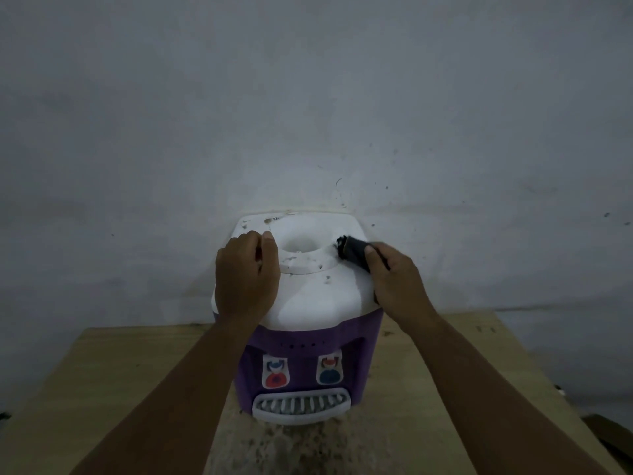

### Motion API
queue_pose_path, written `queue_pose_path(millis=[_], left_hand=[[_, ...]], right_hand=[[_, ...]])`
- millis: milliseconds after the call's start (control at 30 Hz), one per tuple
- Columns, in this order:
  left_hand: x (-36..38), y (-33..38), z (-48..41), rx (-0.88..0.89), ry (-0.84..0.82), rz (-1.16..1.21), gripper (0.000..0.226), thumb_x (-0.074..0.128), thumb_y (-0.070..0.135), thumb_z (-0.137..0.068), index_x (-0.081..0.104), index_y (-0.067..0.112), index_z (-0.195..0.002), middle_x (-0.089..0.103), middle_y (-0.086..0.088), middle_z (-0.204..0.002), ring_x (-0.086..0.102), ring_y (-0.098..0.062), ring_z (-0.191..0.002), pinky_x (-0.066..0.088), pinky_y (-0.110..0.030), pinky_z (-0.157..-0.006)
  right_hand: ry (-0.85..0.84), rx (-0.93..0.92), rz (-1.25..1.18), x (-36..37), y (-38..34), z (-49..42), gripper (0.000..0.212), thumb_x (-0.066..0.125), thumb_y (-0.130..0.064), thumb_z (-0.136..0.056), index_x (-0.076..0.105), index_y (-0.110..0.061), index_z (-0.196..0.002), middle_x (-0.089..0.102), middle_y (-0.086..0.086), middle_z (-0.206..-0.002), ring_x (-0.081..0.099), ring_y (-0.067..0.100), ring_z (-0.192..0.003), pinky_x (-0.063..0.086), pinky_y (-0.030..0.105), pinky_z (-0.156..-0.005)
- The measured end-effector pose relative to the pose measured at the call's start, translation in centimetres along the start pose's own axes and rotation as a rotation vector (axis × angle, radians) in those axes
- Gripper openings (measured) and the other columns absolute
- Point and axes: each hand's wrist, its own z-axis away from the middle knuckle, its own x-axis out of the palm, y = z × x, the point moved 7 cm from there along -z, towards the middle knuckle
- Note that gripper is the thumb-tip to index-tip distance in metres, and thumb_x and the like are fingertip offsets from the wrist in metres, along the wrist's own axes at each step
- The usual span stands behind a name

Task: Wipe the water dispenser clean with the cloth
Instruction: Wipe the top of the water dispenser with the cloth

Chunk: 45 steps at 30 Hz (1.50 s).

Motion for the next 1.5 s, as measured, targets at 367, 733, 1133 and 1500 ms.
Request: queue_pose_path(millis=[367,733,1133,1500], left_hand=[[0.1,-0.2,-0.1,0.011,0.025,-0.026,0.044,0.036,0.036,-0.096,0.045,0.009,-0.063,0.049,-0.004,-0.057,0.046,-0.021,-0.057,0.031,-0.028,-0.063],[0.1,0.1,-0.1,-0.003,0.025,-0.031,0.046,0.035,0.038,-0.096,0.046,0.008,-0.063,0.047,-0.005,-0.056,0.045,-0.022,-0.056,0.033,-0.03,-0.063],[-0.2,0.3,0.2,-0.01,0.021,-0.025,0.048,0.032,0.037,-0.096,0.047,0.007,-0.062,0.052,-0.007,-0.058,0.047,-0.023,-0.057,0.033,-0.031,-0.062],[-0.4,0.3,0.2,-0.023,0.043,0.046,0.045,0.03,0.029,-0.096,0.053,0.006,-0.065,0.056,-0.004,-0.06,0.052,-0.025,-0.06,0.046,-0.048,-0.067]], right_hand=[[-0.133,0.037,0.145,2.2,0.1,-8.3,0.03,0.035,-0.026,-0.103,0.061,-0.015,-0.111,0.061,0.0,-0.099,0.056,0.019,-0.093,0.043,0.031,-0.079],[-0.065,-0.063,0.121,0.5,-0.2,-1.4,0.025,0.04,-0.028,-0.103,0.063,-0.024,-0.115,0.064,-0.009,-0.097,0.056,0.006,-0.085,0.037,0.011,-0.066],[-0.111,-0.086,-0.011,1.0,-1.1,2.3,0.026,0.042,-0.031,-0.103,0.066,-0.025,-0.111,0.067,-0.011,-0.097,0.06,0.003,-0.087,0.045,0.02,-0.07],[0.195,-0.218,0.334,4.3,-2.3,3.9,0.037,0.041,-0.021,-0.098,0.063,-0.006,-0.125,0.066,0.01,-0.122,0.059,0.025,-0.115,0.046,0.041,-0.102]])
